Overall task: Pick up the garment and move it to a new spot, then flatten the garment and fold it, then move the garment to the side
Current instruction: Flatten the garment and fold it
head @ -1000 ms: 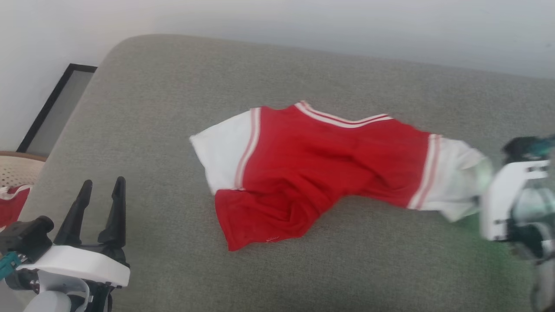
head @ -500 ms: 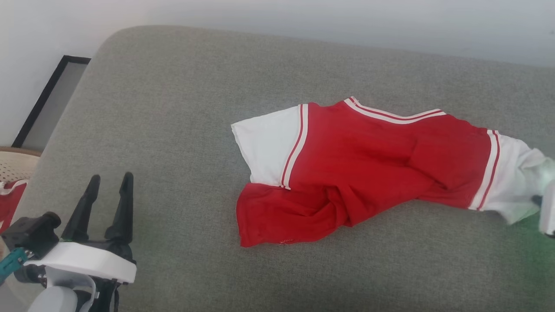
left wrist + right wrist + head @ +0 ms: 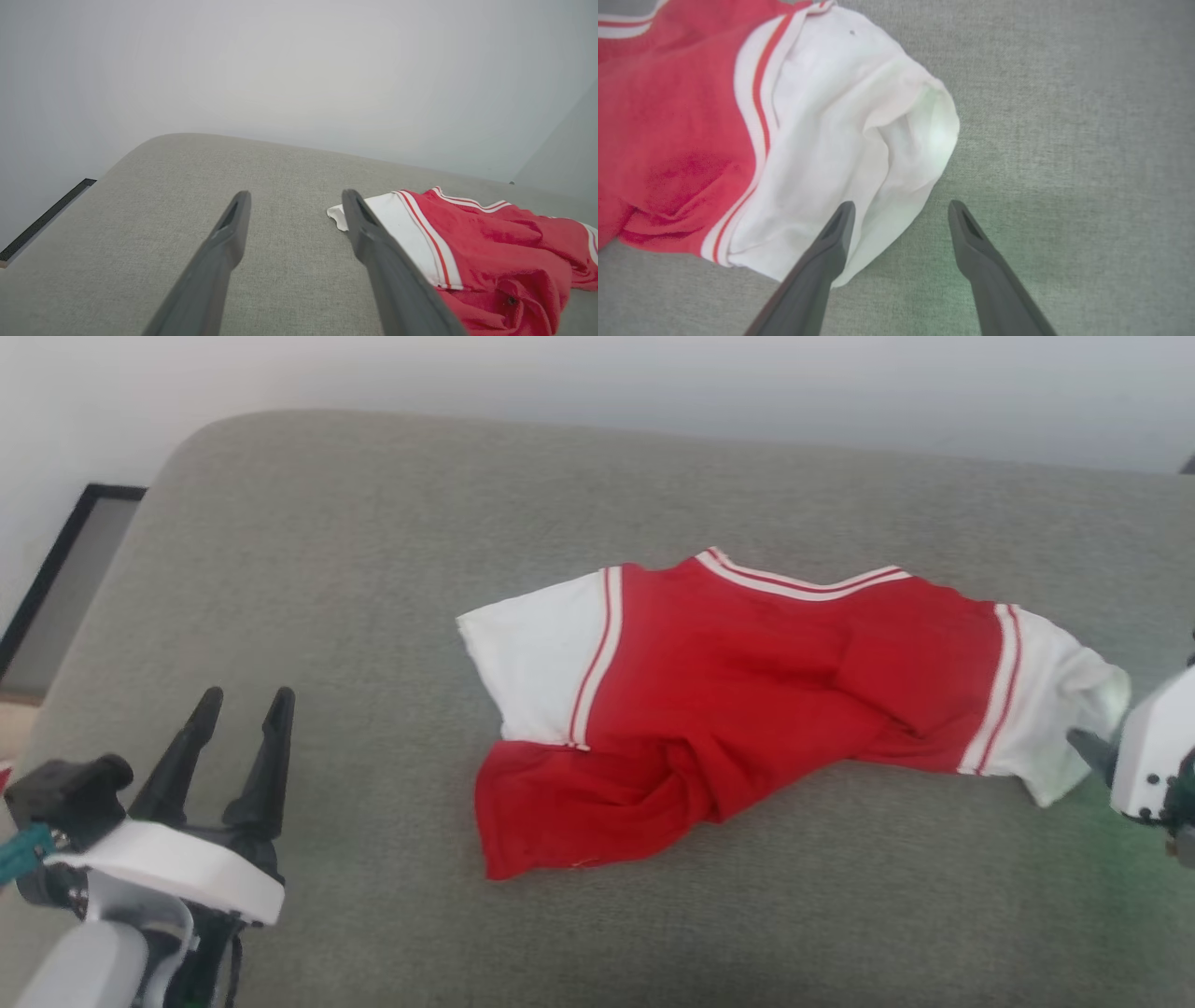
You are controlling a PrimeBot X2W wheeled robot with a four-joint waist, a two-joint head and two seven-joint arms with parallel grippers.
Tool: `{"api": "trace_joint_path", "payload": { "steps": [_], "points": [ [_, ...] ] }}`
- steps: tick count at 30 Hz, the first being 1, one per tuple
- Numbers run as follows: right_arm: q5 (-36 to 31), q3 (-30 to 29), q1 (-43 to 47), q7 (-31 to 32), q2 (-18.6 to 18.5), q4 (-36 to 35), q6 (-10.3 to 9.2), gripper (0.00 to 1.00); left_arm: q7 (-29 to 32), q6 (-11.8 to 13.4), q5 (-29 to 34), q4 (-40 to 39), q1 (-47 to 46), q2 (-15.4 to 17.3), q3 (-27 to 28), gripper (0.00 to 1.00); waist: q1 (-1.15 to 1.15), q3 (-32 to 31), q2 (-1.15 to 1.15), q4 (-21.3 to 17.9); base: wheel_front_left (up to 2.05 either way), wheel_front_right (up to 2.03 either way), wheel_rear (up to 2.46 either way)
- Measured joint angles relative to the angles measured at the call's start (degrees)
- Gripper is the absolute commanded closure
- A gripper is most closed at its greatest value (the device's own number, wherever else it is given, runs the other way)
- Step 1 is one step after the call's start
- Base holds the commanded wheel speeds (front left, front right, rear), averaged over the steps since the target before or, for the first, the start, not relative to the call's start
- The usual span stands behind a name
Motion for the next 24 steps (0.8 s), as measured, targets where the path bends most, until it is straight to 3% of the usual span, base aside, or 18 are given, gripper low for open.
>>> {"api": "trace_joint_path", "payload": {
  "steps": [7, 17, 24],
  "points": [
    [2.0, 1.1, 0.4, -7.1, 1.8, -9.0, -0.01, 0.0, 6.8, -2.1, -1.6, -0.3, -3.8, 3.9, -0.5, 0.0, 0.0, -0.7, 0.0, -4.9, 0.0, 0.0, 0.0],
    [0.6, 1.2, 4.7, -23.0, 8.5, -24.7, -0.03, 0.0, 17.9, -4.3, -3.9, 4.5, -12.7, 8.9, -2.4, 0.0, 0.0, -0.3, 0.0, -12.4, 0.0, 0.0, 0.0],
    [-0.3, 2.1, 6.8, -28.1, 11.4, -30.5, -0.03, 0.0, 27.9, -5.5, -6.4, 10.9, -19.6, 11.4, -4.8, 0.0, 0.0, 1.5, 0.0, -16.9, 0.0, 0.0, 0.0]
  ]
}}
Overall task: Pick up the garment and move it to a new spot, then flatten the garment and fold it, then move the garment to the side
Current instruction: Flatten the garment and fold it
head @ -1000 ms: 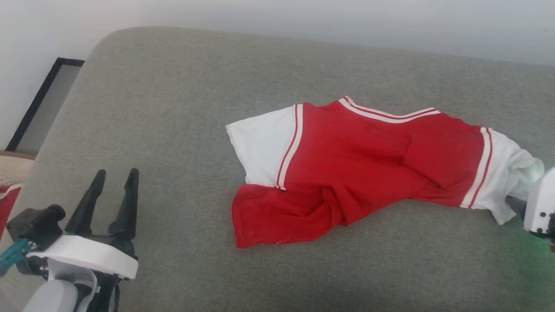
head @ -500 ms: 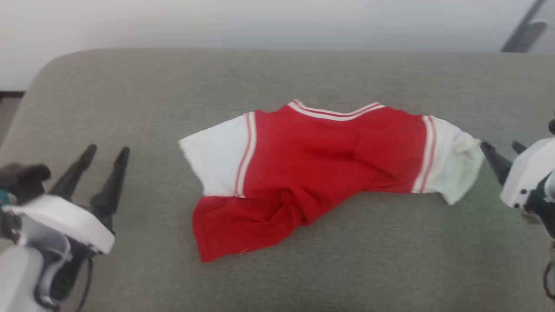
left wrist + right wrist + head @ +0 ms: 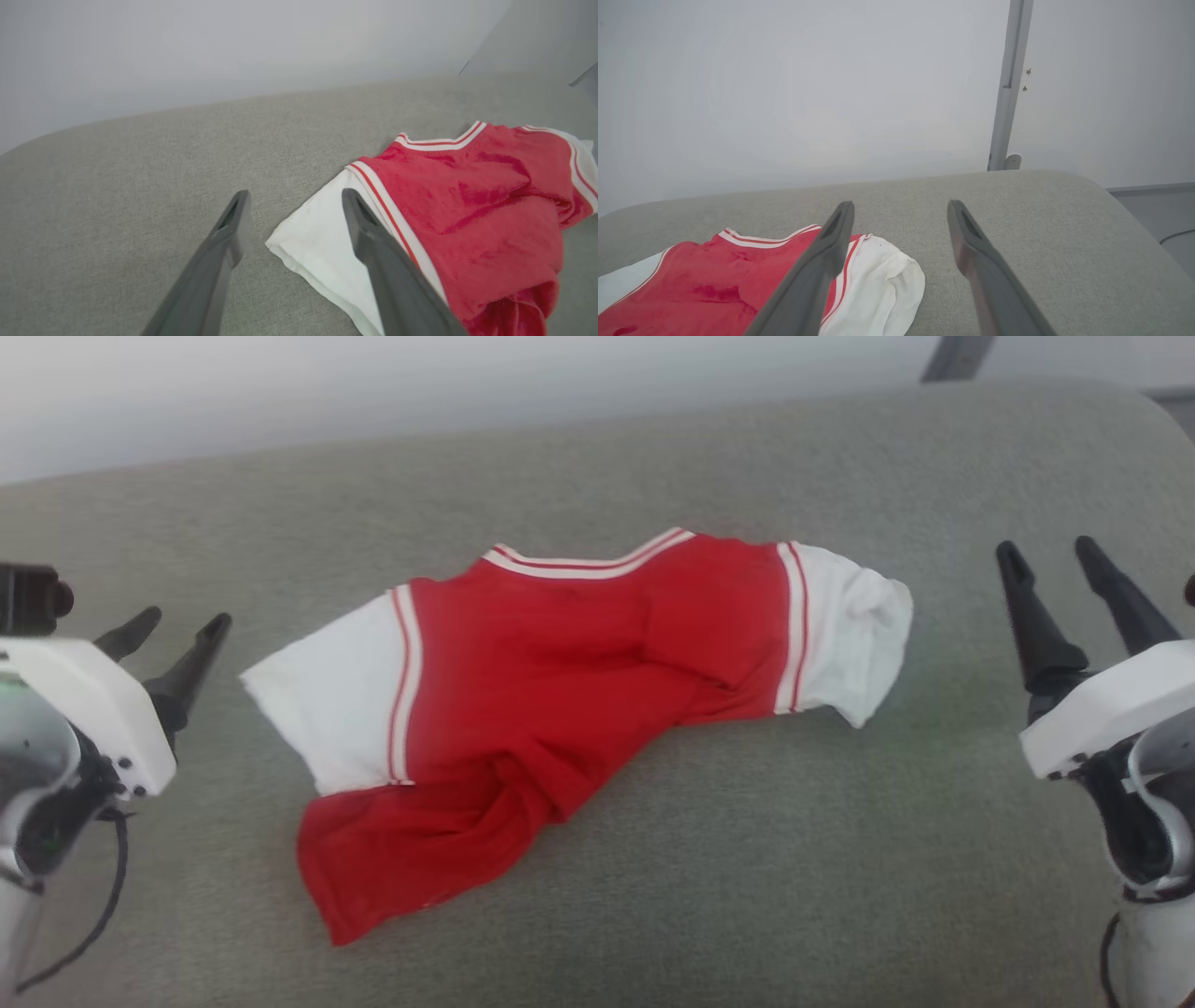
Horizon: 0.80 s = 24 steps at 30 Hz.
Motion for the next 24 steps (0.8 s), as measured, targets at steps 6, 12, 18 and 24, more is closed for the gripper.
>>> {"api": "trace_joint_path", "payload": {
  "steps": [6, 12, 18, 24],
  "points": [
    [-0.1, 0.0, 1.1, 1.0, 1.8, -2.7, 0.0, 0.0, 11.7, -0.3, -1.3, 6.7, -6.3, 0.2, -4.0, 0.0, 0.0, 2.8, 0.0, -2.3, 0.0, 0.0, 0.0],
    [-0.2, 0.4, 0.5, 2.6, 2.6, -3.6, 0.0, 0.0, 23.3, 1.3, -0.7, 12.4, -12.4, -0.3, -8.0, 0.0, 0.0, 5.9, 0.0, -3.8, 0.0, 0.0, 0.0],
    [-0.2, 0.8, -0.4, 3.7, 3.1, -4.3, 0.0, 0.0, 30.4, 3.2, 0.4, 16.8, -17.5, -0.9, -10.6, 0.0, 0.0, 8.5, 0.0, -4.6, 0.0, 0.0, 0.0],
    [-0.1, 1.0, -1.7, 5.0, 3.2, -4.8, 0.0, 0.0, 33.9, 3.3, 2.3, 19.9, -22.3, -2.1, -12.7, 0.0, 0.0, 10.4, 0.0, -4.7, 0.0, 0.0, 0.0]
  ]
}}
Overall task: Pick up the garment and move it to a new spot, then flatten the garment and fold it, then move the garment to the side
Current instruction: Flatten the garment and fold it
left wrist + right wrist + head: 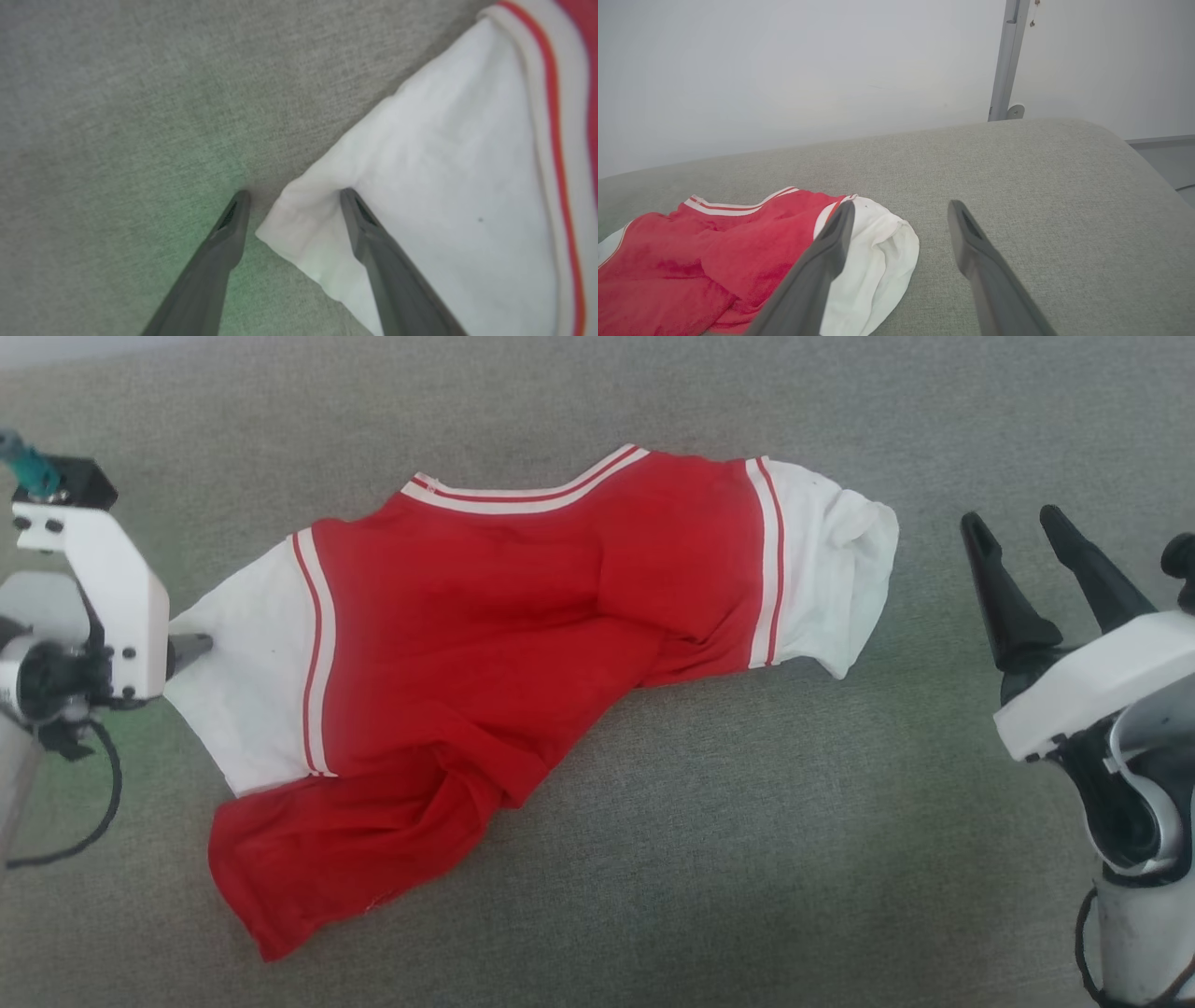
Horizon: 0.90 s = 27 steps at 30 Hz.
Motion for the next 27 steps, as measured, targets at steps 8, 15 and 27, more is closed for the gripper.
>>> {"api": "trace_joint_path", "payload": {
  "steps": [8, 15, 27],
  "points": [
    [0.3, 0.3, -1.5, 1.9, 0.2, 0.0, 0.0, 0.0, 5.3, 1.6, 0.9, 3.5, -4.6, -2.5, -2.2, 0.0, 0.0, 1.4, 0.0, 0.0, 0.0, 0.0, 0.0],
    [0.7, -0.2, -4.9, 6.0, -0.8, 3.4, 0.0, 0.0, 2.7, -0.3, 0.3, 4.4, -6.8, -5.1, -2.1, 1.0, 0.0, 3.1, 0.0, 1.2, 0.0, 0.0, 0.0],
    [0.6, 0.2, -18.0, 18.4, -6.5, 19.2, -0.01, 0.0, -1.9, -3.5, 0.3, 7.9, -12.6, -11.0, -4.3, 1.0, 0.0, 5.7, 0.0, 6.8, 0.0, 0.0, 0.0]
  ]
}}
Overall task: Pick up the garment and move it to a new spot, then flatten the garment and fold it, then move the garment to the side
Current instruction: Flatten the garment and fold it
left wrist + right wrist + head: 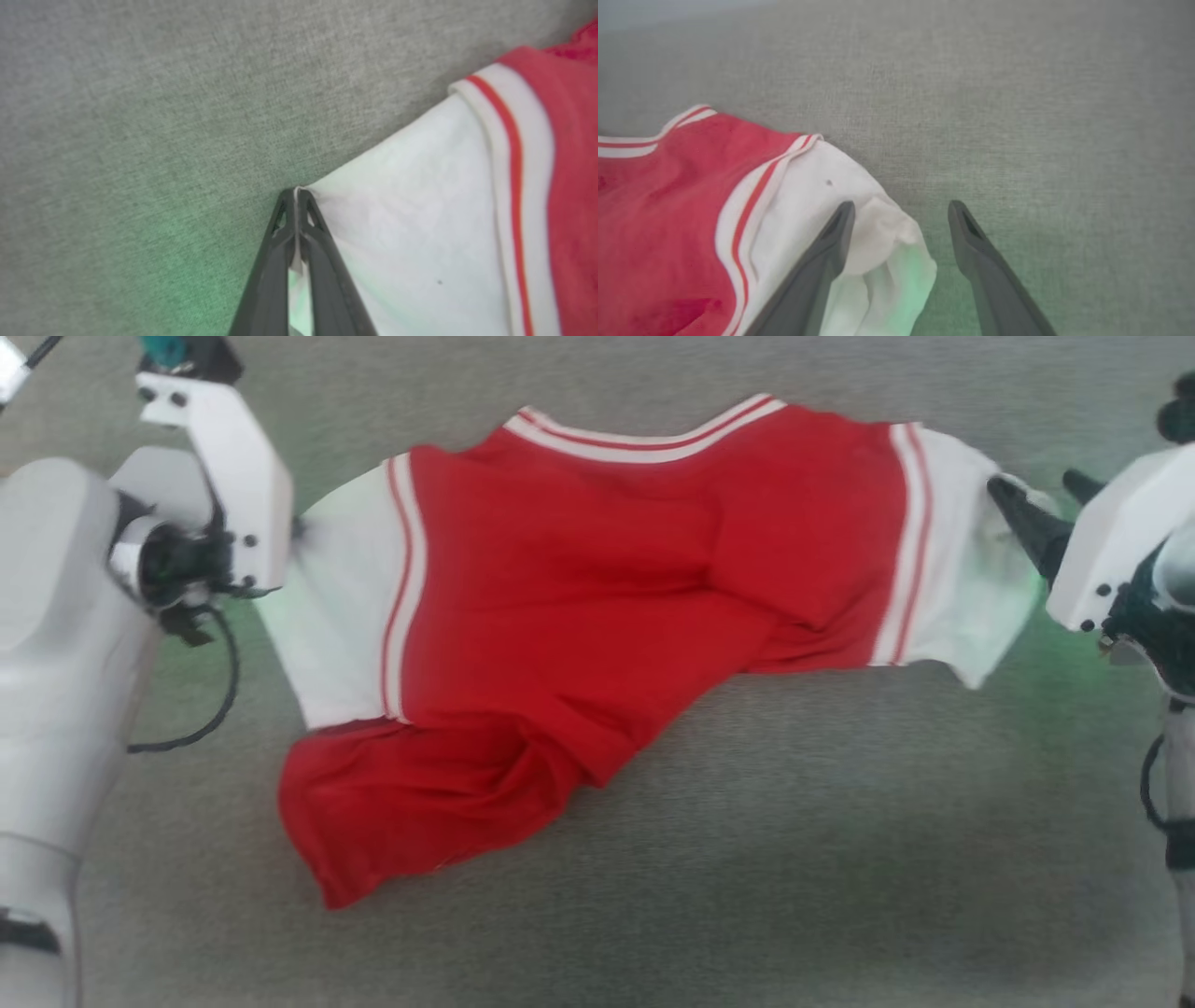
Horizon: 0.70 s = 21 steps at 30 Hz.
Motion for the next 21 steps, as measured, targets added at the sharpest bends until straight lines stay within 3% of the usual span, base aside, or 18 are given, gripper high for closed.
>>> {"api": "trace_joint_path", "payload": {
  "steps": [10, 11, 12, 21],
  "points": [
    [0.0, 2.3, -8.9, 16.1, -3.5, 12.7, 0.0, 0.0, -3.7, -1.1, -1.2, 3.4, -3.2, -4.1, -2.3, 1.0, 0.0, 1.8, 0.0, 4.9, 0.0, 0.0, 0.0],
    [0.0, 2.1, -9.5, 17.1, -3.5, 13.4, 0.0, 0.31, -4.0, -1.1, -1.4, 3.7, -3.4, -4.3, -2.5, 1.0, 0.0, 1.8, 0.0, 5.1, 0.0, 0.0, 0.0],
    [-0.4, 2.2, -10.0, 18.0, -3.6, 13.9, 0.0, 1.0, -4.3, -1.2, -1.7, 4.1, -3.6, -4.5, -2.7, 1.0, 0.0, 1.8, 0.0, 5.3, 0.0, 0.0, 0.0],
    [-0.2, 3.2, -11.7, 19.6, -3.2, 15.2, 0.0, 1.0, -6.5, -1.2, -4.1, 6.4, -4.3, -5.6, -4.9, 1.0, 0.0, -0.7, 0.0, 5.9, 0.0, 0.0, 0.0]
  ]
}}
